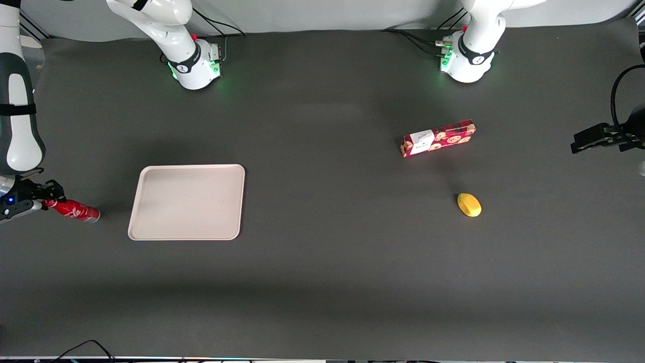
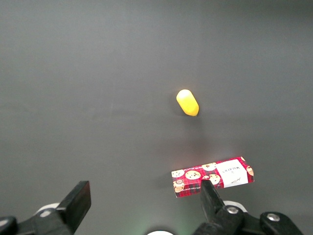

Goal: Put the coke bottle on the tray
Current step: 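Lower the right gripper around the bottle and close it, then lift the bottle and carry it over the white tray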

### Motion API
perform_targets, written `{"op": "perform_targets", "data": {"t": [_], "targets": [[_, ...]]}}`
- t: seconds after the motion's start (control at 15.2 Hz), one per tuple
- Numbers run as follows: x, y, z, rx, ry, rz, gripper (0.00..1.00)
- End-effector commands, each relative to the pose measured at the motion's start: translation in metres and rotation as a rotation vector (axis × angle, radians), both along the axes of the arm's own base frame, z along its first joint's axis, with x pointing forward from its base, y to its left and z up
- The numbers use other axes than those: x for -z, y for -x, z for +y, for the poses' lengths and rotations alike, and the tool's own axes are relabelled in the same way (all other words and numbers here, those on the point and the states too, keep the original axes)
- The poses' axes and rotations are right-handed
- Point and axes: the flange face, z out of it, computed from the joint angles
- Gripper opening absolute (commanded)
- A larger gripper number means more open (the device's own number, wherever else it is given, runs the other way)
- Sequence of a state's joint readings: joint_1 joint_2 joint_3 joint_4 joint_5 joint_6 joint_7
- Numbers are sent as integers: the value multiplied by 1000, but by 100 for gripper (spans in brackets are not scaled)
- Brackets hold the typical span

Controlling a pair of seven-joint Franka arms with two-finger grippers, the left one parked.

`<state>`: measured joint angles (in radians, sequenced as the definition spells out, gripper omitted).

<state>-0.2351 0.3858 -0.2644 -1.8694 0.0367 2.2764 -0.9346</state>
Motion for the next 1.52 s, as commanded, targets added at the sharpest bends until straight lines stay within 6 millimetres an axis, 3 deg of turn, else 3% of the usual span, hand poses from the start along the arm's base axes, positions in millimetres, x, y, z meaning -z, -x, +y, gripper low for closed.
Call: {"op": "perform_targets", "data": {"t": [0.0, 0.07, 0.2, 0.4, 0.59, 0.66, 0.86, 0.99, 1.12, 1.19, 1.38, 1.45], "targets": [[-10, -6, 1, -26, -5, -31, 7], [-15, -10, 2, -27, -1, -38, 0], [-35, -11, 5, -30, -5, -50, 0], [-99, -18, 18, -37, -30, -25, 0], [-160, -34, 47, -42, -53, 26, 0], [-178, -34, 62, -16, -56, 43, 0], [-219, -26, 140, 82, -13, 93, 0], [-221, -18, 182, 157, -17, 127, 0], [-205, -9, 212, 200, -13, 137, 0], [-193, -3, 218, 212, -13, 119, 0], [-125, 22, 223, 196, -14, 24, 0], [-111, 23, 222, 195, -15, 6, 0]]}}
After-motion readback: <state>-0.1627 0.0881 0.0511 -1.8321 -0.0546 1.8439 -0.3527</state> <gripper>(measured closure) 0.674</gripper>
